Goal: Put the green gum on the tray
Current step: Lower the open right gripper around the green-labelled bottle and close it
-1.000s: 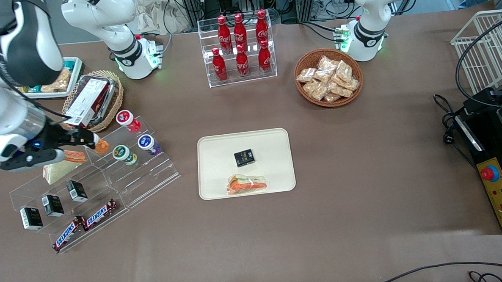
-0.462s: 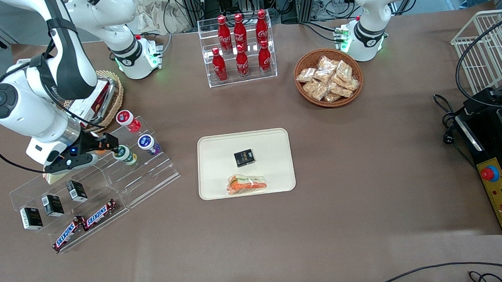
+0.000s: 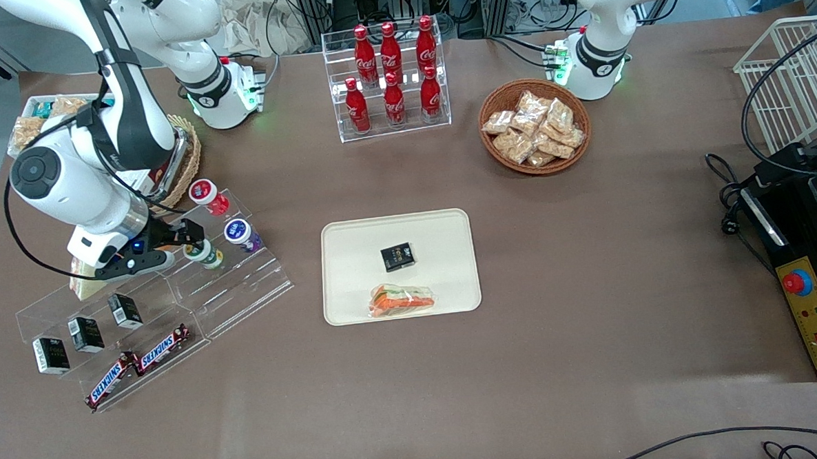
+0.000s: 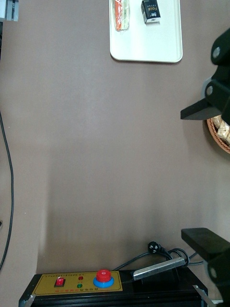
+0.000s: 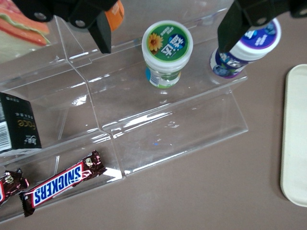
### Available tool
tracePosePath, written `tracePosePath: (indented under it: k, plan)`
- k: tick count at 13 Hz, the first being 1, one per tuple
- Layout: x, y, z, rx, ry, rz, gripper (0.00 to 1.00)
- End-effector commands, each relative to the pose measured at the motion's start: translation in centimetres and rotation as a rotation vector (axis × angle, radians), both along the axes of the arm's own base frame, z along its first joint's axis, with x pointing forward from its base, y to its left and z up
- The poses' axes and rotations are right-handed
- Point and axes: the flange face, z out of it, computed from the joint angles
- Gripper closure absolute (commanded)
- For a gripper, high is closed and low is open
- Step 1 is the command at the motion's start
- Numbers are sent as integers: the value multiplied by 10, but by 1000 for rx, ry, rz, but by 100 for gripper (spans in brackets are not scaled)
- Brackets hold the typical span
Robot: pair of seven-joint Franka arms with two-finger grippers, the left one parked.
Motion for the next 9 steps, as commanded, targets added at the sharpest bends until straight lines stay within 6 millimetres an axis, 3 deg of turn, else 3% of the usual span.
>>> tracePosePath:
  k: [1,9]
  plan:
    - [-4,-2,-18,14,-2,6,1]
    - [-2,2,-45,17,35,11,1]
